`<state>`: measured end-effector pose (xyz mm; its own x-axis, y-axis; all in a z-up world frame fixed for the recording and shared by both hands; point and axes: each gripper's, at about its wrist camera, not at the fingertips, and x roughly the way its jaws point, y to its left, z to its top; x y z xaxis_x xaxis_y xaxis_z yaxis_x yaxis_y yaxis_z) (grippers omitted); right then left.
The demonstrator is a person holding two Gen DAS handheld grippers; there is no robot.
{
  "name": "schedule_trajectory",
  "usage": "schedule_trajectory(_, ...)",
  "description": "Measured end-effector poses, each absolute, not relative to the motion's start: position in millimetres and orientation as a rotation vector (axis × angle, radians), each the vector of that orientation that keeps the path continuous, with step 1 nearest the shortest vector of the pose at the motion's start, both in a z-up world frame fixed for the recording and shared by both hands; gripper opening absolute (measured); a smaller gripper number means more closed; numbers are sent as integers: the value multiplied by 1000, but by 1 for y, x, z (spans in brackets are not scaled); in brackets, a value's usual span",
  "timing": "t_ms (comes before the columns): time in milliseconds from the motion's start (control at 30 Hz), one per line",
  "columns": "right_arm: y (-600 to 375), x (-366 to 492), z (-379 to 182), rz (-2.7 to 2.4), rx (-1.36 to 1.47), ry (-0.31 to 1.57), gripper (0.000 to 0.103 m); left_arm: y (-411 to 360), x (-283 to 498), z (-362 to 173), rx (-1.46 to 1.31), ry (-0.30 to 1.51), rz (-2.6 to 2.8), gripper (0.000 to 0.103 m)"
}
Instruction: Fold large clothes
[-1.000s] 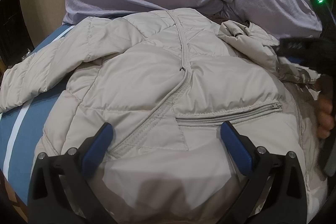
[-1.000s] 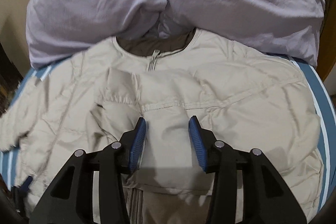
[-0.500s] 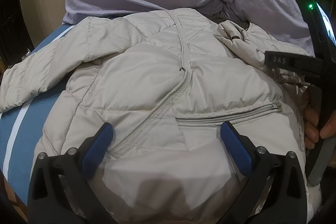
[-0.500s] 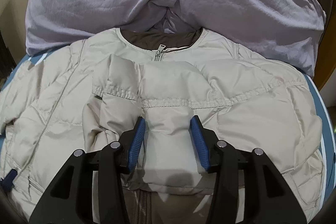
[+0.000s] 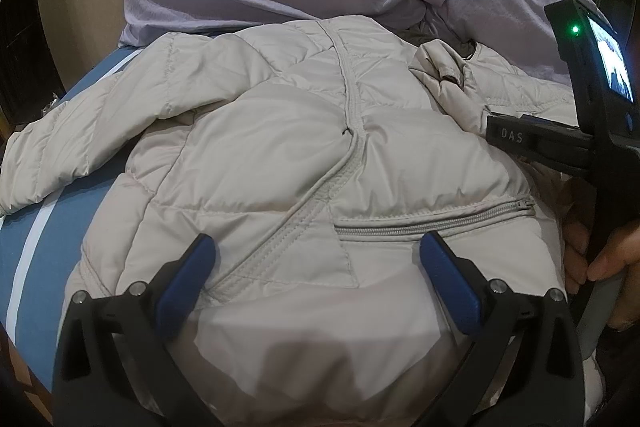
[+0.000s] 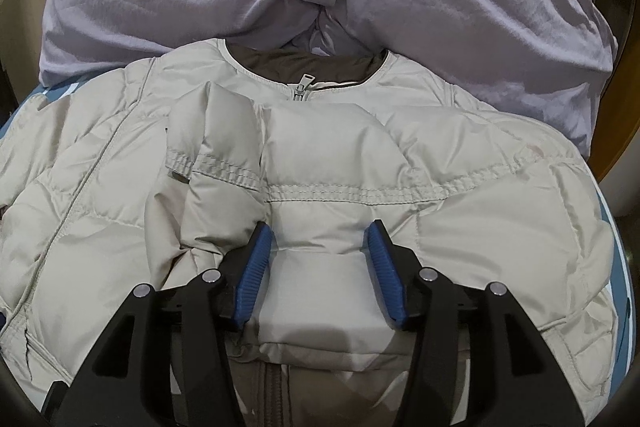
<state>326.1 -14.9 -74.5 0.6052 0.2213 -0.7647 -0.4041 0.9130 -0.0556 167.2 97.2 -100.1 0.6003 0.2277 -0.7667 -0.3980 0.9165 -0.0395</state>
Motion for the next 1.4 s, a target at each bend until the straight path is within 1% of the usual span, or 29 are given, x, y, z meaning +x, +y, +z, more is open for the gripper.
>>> schedule_trajectory(533, -14, 327, -76, 343, -243, 850, 60, 100, 167, -99, -228, 852, 357, 101)
schedule_trajectory(867, -16, 328, -77, 326, -239, 850, 66, 106, 153, -84, -229, 840, 370, 101)
schedule_trajectory(1133, -18, 328, -77, 305, -232, 851, 73, 125, 138, -62, -215, 793, 431, 101)
schedule_trajectory(1400, -19, 329, -77, 304, -215, 856, 75, 167, 122, -48, -223, 764, 529, 101)
